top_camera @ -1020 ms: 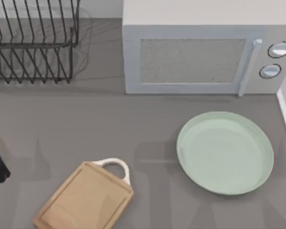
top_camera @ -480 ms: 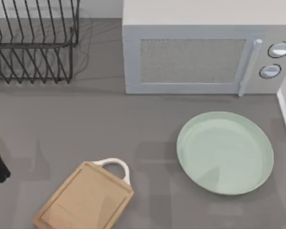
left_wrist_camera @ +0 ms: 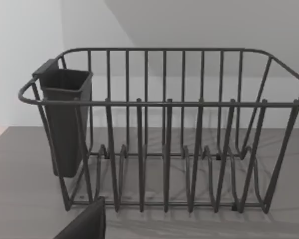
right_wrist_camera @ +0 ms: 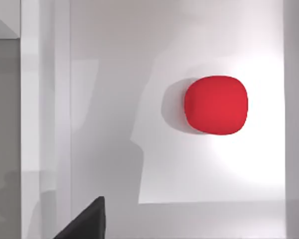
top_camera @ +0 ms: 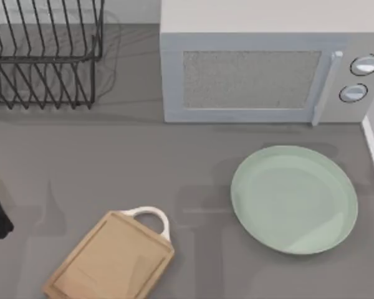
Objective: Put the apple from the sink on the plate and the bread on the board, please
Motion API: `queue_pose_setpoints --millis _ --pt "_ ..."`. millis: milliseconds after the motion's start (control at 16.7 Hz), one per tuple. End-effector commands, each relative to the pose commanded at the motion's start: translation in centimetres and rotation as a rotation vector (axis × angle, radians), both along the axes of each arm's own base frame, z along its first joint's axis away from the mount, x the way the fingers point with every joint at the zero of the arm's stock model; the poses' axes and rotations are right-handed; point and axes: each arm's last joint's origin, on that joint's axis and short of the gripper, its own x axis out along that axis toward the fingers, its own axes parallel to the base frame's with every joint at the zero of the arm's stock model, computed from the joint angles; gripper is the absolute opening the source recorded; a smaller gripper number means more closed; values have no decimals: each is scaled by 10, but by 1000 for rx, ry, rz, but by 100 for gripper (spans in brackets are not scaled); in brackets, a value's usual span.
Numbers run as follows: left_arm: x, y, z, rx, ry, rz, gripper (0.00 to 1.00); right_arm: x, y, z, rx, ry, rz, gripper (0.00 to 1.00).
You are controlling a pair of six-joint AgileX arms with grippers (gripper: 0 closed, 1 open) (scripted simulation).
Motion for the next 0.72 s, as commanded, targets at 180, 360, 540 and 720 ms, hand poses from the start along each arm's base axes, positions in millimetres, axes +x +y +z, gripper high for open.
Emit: queue_pose_setpoints --millis 180,360,540,720 --pt "0 0 0 0 0 0 100 44 -22 -31 30 171 -4 100" --pt "0 0 0 0 0 0 100 72 -40 -65 61 302 -6 100" --pt "0 0 0 0 0 0 100 87 -52 -89 84 384 -6 100" --pt "0 0 0 0 0 0 100 91 -55 -97 91 407 -6 100"
